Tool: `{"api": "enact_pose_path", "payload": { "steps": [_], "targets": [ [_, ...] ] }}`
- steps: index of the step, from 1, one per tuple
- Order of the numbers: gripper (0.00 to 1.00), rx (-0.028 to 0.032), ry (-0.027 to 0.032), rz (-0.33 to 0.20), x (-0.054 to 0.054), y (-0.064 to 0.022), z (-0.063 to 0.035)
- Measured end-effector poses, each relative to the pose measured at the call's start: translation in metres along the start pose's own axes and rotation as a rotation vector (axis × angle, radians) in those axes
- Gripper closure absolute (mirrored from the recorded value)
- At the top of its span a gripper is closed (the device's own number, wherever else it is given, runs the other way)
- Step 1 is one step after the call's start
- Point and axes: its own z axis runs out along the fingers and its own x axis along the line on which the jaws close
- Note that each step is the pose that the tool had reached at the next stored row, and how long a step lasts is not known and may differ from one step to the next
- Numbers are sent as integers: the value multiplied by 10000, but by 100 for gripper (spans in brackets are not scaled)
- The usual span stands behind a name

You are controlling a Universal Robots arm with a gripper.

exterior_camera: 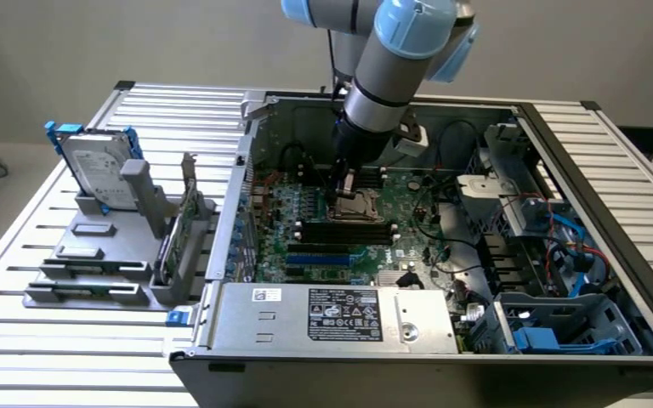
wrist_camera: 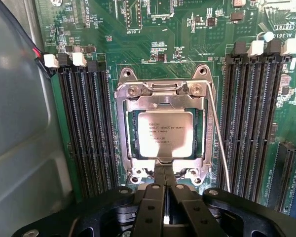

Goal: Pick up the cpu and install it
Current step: 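Close the cpu cover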

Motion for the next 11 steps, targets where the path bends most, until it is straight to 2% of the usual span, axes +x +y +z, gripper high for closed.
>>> {"api": "enact_pose_path", "payload": {
  "steps": [6, 8, 11],
  "targets": [
    [89, -7, 20, 90, -2, 4, 20],
    [89, -22, 51, 117, 4, -1, -9],
    [89, -16, 49, 190, 6, -18, -76]
  ]
}}
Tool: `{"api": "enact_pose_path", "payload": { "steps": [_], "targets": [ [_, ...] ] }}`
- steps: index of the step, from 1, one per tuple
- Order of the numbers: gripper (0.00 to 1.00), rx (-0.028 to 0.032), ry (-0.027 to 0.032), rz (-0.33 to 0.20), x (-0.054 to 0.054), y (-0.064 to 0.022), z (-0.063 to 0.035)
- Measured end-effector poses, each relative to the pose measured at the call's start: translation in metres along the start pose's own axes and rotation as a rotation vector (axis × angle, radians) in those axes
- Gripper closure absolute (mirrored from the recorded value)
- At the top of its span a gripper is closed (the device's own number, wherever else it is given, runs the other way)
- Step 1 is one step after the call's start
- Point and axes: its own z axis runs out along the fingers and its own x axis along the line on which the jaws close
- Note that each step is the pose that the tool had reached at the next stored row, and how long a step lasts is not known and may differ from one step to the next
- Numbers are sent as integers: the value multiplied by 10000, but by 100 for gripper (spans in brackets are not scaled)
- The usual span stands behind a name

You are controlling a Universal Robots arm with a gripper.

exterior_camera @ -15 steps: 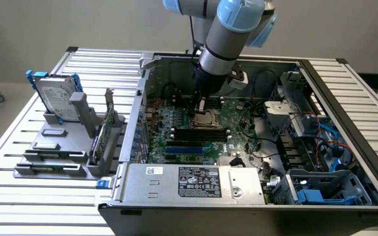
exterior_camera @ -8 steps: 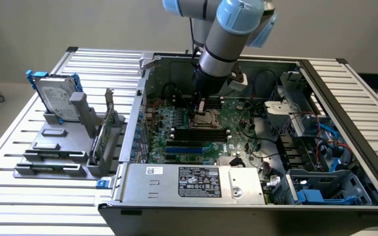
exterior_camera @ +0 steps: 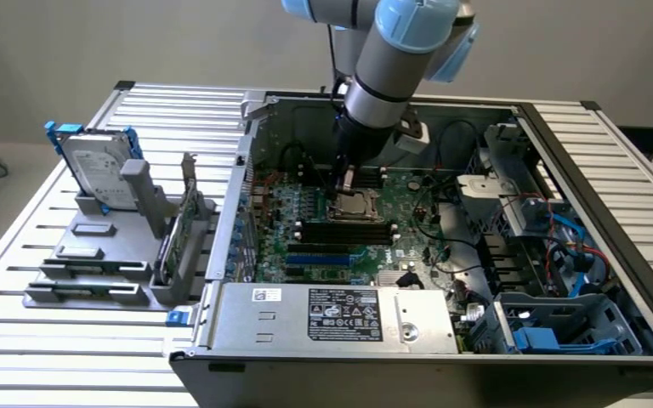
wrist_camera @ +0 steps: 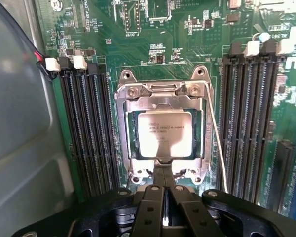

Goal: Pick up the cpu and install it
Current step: 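Close the cpu cover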

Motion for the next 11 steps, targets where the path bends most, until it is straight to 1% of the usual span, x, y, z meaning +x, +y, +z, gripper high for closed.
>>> {"api": "enact_pose_path", "payload": {
  "steps": [5, 7, 9, 11],
  "targets": [
    [89, -7, 20, 83, 1, -8, -22],
    [89, -3, 62, 98, 0, -34, -58],
    [89, -1, 124, 98, -5, -73, -86],
    [89, 2, 162, 108, -12, -110, -99]
  ]
}}
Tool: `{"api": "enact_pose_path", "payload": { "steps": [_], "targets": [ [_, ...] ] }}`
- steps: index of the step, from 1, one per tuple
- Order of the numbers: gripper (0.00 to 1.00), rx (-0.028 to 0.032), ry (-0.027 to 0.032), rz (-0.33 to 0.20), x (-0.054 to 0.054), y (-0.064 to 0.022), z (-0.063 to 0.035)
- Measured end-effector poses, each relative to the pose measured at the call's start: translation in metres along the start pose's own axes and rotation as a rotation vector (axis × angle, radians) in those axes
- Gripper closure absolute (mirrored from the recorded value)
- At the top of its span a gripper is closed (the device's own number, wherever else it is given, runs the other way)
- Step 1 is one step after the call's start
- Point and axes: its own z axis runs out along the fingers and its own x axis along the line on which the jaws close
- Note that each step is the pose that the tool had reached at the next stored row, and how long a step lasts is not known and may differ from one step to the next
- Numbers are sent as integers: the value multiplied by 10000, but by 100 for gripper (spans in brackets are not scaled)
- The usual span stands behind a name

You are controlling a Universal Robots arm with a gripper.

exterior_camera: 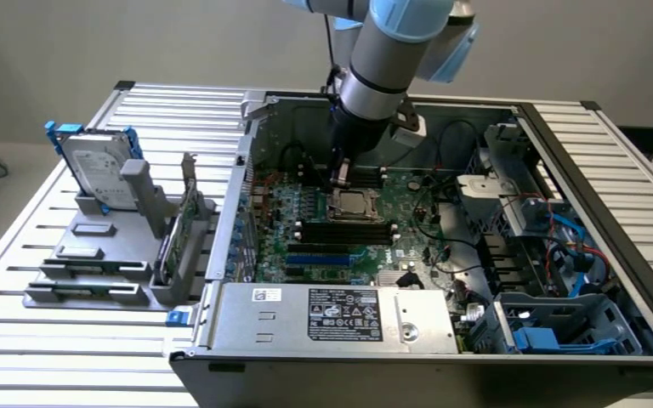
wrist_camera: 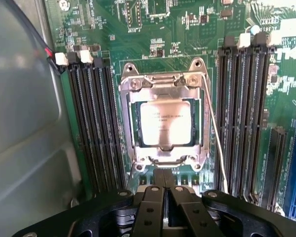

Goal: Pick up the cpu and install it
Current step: 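Close the cpu cover, then install the first cpu locking lever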

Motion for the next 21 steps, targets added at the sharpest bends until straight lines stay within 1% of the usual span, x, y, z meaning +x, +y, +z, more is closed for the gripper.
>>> {"api": "enact_pose_path", "payload": {
  "steps": [5, 7, 8, 12, 13, 21],
  "targets": [
    [89, 5, 90, 12, -24, -107, -18],
    [89, 9, 140, 13, -33, -156, -20],
    [89, 12, 176, 13, -37, -180, -23],
    [89, 28, 379, -11, -58, -281, -49],
    [89, 32, 413, -13, -61, -301, -53],
    [89, 33, 434, -18, -61, -305, -53]
  ]
}}
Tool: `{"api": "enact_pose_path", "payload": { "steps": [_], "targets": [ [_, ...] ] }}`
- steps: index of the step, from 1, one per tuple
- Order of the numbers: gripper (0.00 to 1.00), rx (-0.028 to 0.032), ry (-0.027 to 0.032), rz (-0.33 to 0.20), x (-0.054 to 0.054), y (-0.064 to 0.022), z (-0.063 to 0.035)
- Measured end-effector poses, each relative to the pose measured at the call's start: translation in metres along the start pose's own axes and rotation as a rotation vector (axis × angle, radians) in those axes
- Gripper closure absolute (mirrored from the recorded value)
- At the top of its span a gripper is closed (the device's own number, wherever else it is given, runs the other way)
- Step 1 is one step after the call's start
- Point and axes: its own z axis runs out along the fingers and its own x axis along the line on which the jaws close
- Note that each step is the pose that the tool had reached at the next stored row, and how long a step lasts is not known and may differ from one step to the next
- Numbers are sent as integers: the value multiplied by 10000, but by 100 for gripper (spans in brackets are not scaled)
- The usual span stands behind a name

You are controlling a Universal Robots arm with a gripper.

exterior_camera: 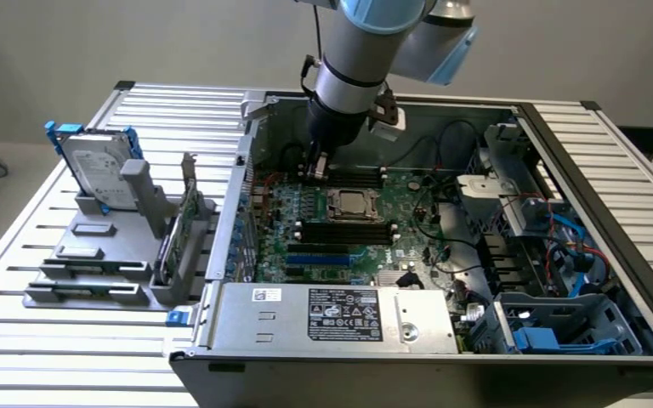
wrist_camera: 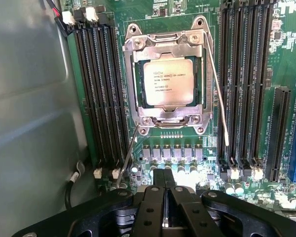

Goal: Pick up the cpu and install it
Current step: 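Install the first cpu locking lever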

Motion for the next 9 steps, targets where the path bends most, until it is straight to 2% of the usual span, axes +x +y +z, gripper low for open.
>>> {"api": "enact_pose_path", "payload": {
  "steps": [9],
  "targets": [
    [89, 1, 6, -1, 0, 0, 0]
  ]
}}
